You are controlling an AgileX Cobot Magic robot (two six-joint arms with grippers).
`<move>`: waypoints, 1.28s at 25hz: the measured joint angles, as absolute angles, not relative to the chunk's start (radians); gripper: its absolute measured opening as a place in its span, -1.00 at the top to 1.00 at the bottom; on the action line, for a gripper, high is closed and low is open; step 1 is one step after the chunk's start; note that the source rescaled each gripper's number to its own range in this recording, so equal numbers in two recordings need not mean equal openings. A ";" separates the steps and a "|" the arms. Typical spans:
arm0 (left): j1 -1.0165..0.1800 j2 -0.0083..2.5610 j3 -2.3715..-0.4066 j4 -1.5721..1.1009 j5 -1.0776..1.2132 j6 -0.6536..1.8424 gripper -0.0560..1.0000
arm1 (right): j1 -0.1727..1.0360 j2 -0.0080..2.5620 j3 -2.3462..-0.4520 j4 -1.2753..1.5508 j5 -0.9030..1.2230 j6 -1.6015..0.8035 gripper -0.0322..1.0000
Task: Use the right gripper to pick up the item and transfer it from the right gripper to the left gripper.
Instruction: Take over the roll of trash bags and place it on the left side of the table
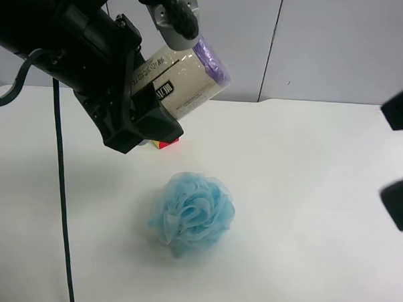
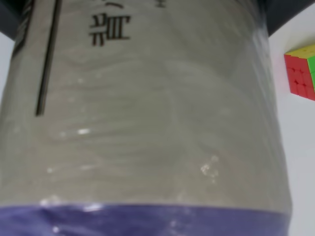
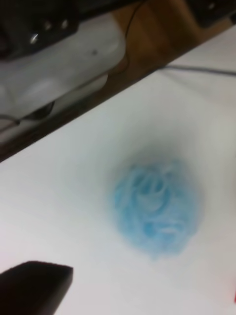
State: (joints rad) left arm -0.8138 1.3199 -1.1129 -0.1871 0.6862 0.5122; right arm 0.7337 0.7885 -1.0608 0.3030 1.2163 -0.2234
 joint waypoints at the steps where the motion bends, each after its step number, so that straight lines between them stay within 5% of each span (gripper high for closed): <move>1: -0.814 1.320 -1.113 -0.187 0.686 0.512 0.89 | 0.734 0.745 -1.023 0.287 1.216 -0.217 -0.99; 17: -0.814 1.320 -1.113 -0.191 0.687 0.512 0.89 | 0.734 0.148 -0.506 0.077 1.095 -0.040 -0.99; 32: -0.814 1.320 -1.113 -0.192 0.689 0.512 0.89 | 0.734 0.097 -0.483 0.065 1.065 -0.032 -0.99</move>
State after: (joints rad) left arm -0.8138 1.3199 -1.1129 -0.1924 0.6893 0.5122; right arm 0.7337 0.0966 -0.4826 0.0650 1.0650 -0.0321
